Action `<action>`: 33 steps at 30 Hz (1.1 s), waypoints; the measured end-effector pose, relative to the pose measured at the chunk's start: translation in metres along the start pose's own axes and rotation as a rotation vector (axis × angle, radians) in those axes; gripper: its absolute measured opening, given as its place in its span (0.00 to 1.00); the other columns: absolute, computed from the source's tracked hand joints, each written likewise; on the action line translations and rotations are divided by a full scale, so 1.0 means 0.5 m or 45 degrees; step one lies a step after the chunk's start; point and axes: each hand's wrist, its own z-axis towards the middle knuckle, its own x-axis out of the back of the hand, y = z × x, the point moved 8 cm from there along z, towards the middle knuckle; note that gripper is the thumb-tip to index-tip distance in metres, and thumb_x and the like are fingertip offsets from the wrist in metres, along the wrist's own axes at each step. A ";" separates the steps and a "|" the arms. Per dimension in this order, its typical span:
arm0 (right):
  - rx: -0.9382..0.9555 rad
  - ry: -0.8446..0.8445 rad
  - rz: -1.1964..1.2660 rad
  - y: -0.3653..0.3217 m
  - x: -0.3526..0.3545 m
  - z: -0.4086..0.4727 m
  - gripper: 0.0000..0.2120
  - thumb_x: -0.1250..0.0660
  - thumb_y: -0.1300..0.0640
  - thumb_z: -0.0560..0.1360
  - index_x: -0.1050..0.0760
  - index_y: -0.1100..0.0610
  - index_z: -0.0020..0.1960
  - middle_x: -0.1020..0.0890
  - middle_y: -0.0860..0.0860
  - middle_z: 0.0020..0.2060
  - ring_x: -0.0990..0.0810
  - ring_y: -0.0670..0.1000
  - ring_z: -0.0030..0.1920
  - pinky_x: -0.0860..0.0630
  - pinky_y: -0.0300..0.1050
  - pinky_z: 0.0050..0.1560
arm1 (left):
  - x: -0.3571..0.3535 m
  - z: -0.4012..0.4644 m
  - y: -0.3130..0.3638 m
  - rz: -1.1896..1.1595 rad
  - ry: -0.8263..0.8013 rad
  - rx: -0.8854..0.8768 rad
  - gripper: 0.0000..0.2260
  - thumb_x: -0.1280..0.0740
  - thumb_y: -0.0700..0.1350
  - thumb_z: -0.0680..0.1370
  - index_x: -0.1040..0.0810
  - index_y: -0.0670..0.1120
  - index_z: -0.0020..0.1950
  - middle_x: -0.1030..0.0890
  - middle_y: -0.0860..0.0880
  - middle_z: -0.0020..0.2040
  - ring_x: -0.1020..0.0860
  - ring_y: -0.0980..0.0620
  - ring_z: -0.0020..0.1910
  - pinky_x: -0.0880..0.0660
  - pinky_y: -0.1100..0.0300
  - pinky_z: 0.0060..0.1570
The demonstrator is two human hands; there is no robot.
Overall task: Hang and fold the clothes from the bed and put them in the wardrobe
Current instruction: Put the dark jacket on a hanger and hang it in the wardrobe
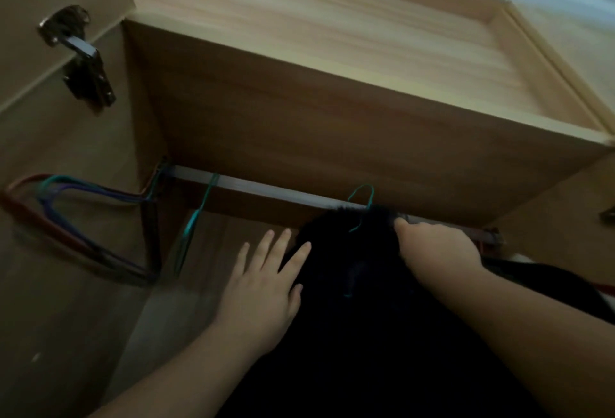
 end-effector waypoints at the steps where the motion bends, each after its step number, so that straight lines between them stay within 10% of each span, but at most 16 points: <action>1: -0.006 0.013 0.000 -0.003 -0.010 0.012 0.17 0.45 0.60 0.81 0.36 0.51 0.69 0.20 0.49 0.45 0.20 0.53 0.40 0.28 0.47 0.31 | -0.008 0.000 -0.005 0.003 0.007 0.019 0.28 0.47 0.58 0.77 0.44 0.60 0.78 0.37 0.49 0.78 0.39 0.45 0.76 0.37 0.42 0.71; 9: 0.003 -0.012 0.051 -0.049 -0.066 0.081 0.19 0.45 0.62 0.81 0.34 0.51 0.70 0.19 0.50 0.51 0.20 0.53 0.44 0.27 0.49 0.36 | -0.074 0.032 -0.019 0.079 0.022 -0.008 0.30 0.43 0.58 0.73 0.36 0.58 0.76 0.29 0.48 0.73 0.29 0.45 0.71 0.27 0.43 0.63; 23: 0.024 -0.165 -0.007 -0.090 -0.099 0.047 0.17 0.43 0.50 0.82 0.34 0.52 0.69 0.24 0.48 0.38 0.25 0.50 0.35 0.30 0.48 0.32 | -0.109 -0.020 -0.014 -0.095 0.006 -0.036 0.27 0.51 0.57 0.79 0.53 0.62 0.78 0.43 0.52 0.79 0.46 0.48 0.78 0.44 0.46 0.74; 33: 0.272 -0.113 -0.138 -0.054 -0.051 -0.135 0.29 0.57 0.38 0.81 0.59 0.43 0.79 0.46 0.50 0.79 0.40 0.55 0.75 0.32 0.55 0.63 | 0.001 -0.106 0.092 -0.444 -0.015 -0.080 0.27 0.54 0.55 0.78 0.51 0.61 0.78 0.45 0.54 0.80 0.49 0.52 0.79 0.45 0.46 0.76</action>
